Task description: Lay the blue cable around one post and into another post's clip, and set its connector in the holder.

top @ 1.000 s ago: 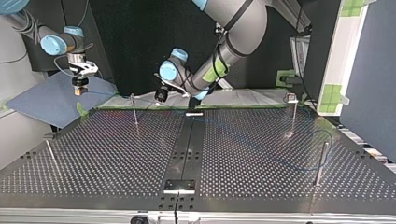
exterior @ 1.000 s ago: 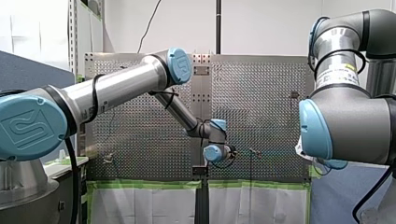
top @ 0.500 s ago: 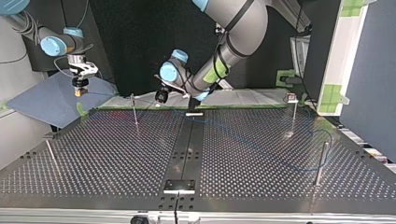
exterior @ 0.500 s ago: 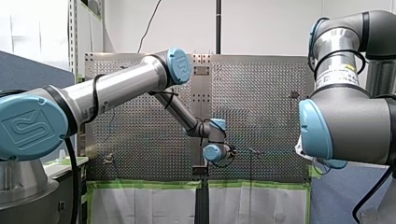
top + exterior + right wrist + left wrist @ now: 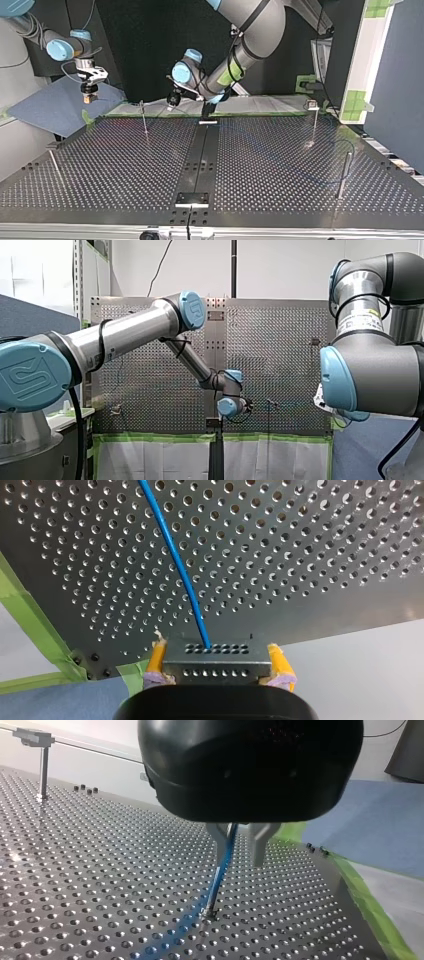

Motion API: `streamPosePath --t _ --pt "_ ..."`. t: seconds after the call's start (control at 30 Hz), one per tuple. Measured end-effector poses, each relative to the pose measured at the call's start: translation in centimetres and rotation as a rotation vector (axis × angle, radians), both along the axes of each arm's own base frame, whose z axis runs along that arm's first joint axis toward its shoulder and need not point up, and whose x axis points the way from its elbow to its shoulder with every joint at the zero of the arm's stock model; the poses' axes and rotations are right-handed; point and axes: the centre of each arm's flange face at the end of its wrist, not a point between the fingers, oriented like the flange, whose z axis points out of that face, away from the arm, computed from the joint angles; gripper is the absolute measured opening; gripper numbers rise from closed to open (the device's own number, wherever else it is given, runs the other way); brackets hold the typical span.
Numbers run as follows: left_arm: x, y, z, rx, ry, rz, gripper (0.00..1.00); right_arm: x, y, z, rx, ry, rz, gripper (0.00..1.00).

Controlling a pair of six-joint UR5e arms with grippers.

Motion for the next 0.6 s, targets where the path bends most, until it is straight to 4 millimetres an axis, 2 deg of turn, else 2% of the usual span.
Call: streamPosePath --t 0.03,0.07,0.1,0.13,0.4,0.6 --pt "-0.1 0.0 -0.1 0.001 0.0 -0.001 0.63 0.1 0.0 0.0 0.0 0.0 0.001 0.17" --pt "-0.2 0.0 -0.1 0.003 -0.001 -0.003 0.78 0.1 0.0 0.0 0.0 0.0 0.002 0.17" --pt "-0.2 0.0 -0.1 0.004 -0.002 -0.004 0.78 0.2 0.0 0.0 0.001 0.0 0.003 0.17" --pt "-0.2 0.0 -0.1 0.005 -0.004 -0.005 1.0 0.2 0.0 -0.1 0.001 0.0 0.004 0.17" --pt "-0.4 -0.3 0.3 0.025 0.002 0.004 1.0 0.3 0.1 -0.1 0.002 0.0 0.005 0.17" --pt "-1.8 -0.8 -0.1 0.09 0.022 -0.015 1.0 0.4 0.1 -0.2 0.005 -0.002 0.007 0.17"
